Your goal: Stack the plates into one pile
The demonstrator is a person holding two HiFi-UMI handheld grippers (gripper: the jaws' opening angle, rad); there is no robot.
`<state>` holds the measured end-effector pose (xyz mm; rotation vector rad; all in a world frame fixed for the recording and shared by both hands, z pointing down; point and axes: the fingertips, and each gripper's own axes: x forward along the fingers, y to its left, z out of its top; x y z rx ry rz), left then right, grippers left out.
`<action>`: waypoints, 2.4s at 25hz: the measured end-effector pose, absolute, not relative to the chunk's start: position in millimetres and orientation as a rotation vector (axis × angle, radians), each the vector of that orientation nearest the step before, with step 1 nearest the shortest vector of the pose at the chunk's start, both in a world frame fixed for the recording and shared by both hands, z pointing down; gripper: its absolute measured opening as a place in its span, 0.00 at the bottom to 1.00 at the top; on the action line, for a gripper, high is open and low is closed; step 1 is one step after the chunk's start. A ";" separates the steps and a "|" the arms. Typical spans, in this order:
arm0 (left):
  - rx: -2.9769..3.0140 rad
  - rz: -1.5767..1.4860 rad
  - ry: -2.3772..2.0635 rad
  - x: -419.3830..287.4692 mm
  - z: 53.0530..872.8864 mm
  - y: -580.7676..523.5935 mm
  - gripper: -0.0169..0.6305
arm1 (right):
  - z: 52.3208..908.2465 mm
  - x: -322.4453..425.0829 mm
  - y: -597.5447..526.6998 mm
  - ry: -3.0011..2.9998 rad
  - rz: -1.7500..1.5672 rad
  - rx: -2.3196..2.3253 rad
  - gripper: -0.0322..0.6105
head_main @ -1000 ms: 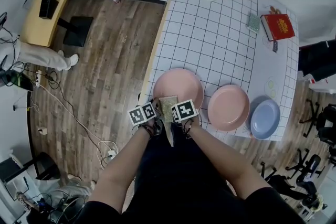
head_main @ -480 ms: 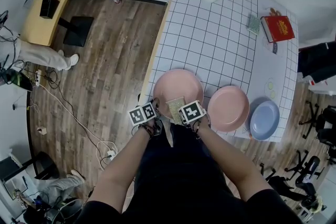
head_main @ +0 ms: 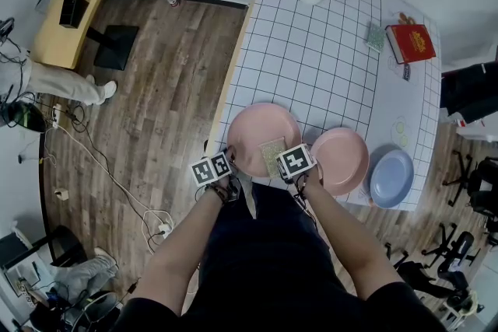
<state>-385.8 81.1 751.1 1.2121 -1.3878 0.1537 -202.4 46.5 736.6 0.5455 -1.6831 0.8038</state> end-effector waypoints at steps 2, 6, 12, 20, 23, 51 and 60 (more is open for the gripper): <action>1.212 0.153 -1.388 -385.7 751.8 81.6 0.04 | 737.2 -199.6 42.9 -1.682 0.804 0.555 0.14; 1.212 0.152 -1.387 -385.4 751.6 81.6 0.04 | 736.2 -198.9 44.4 -1.673 0.820 0.555 0.14; 1.215 0.149 -1.385 -385.9 751.7 81.8 0.04 | 737.8 -198.7 42.4 -1.685 0.812 0.568 0.14; 1.215 0.148 -1.387 -385.2 749.8 81.3 0.04 | 737.2 -200.1 45.0 -1.685 0.796 0.561 0.14; 1.216 0.150 -1.389 -385.4 749.8 81.8 0.04 | 743.5 -204.5 51.1 -1.700 0.800 0.541 0.14; 1.221 0.139 -1.380 -384.8 750.1 81.4 0.04 | 743.1 -274.8 90.5 -1.747 1.028 0.519 0.14; 1.281 0.117 -1.376 -383.1 743.7 81.8 0.20 | 737.7 -267.9 80.9 -1.830 1.109 0.629 0.14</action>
